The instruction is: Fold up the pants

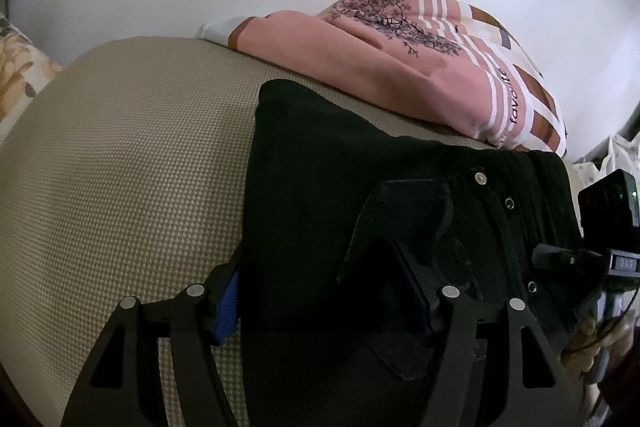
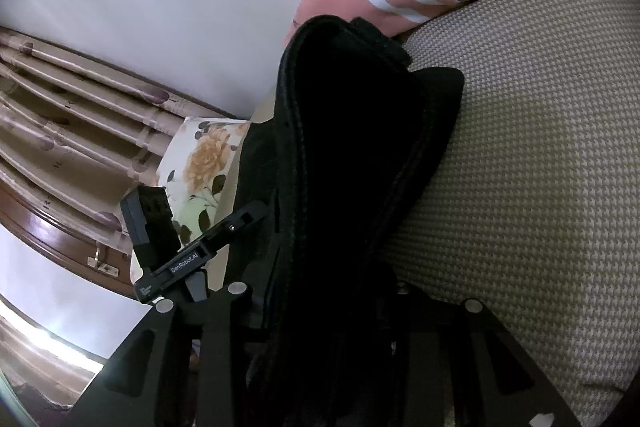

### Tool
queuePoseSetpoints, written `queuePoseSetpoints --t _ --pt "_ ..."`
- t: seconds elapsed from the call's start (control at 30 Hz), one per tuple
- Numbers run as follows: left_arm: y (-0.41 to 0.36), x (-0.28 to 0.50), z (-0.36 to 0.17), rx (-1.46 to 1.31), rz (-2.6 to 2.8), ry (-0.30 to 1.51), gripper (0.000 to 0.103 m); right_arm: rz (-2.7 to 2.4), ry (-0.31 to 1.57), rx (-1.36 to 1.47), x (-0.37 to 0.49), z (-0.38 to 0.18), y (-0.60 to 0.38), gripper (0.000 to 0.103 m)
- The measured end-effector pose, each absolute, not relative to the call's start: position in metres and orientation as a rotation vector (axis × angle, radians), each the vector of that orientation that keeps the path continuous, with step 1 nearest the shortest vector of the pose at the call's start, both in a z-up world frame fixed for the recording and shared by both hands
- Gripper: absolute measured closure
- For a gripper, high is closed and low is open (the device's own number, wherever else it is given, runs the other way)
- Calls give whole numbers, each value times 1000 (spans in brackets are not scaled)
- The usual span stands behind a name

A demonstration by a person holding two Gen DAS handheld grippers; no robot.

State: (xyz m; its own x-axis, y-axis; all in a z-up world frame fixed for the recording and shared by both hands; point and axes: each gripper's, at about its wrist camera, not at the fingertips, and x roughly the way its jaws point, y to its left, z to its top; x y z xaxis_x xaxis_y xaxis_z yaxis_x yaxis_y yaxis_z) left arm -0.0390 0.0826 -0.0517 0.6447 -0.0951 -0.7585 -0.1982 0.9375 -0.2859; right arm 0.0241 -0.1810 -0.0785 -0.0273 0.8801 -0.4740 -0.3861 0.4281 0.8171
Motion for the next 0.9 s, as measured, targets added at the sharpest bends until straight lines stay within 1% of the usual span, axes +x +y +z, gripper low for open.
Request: queuePoseSetpoints --t 0.23,0.53,0.7,0.9 --pt "82 -39 -54 -367 74 866 31 1072 1193 525 22 -81 -182 74" --pt "82 -37 -55 -351 89 873 22 1026 1178 494 18 -77 -175 73" --pt "82 -36 -55 -345 104 878 17 996 1167 463 15 -75 -171 70" --pt "81 -34 -55 -334 124 884 12 962 1145 438 10 -73 -168 65"
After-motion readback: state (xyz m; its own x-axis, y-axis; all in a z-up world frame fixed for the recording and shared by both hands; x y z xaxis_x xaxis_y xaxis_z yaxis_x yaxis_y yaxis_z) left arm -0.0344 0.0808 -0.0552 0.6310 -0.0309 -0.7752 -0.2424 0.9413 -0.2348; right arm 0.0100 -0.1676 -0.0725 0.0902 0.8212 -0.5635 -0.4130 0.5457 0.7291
